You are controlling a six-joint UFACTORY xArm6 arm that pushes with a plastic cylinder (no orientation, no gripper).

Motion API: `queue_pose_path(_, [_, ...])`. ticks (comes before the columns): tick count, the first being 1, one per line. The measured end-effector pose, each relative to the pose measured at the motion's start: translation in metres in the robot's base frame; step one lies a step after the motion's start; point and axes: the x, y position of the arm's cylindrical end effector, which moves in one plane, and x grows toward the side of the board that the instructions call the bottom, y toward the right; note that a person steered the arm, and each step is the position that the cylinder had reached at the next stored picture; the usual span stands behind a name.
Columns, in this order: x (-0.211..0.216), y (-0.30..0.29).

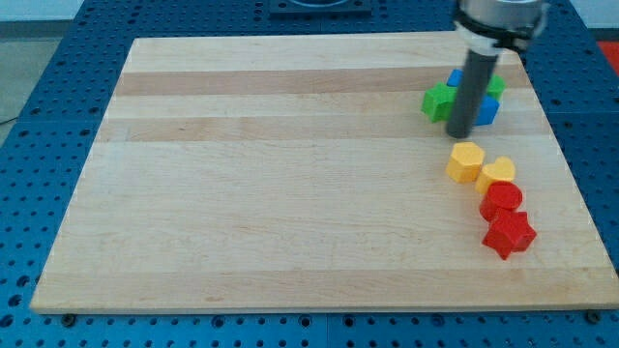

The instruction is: Push the yellow heart along with the yellopw hexagon left a bit

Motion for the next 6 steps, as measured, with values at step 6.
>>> queue_pose_path(6, [0.039,-0.026])
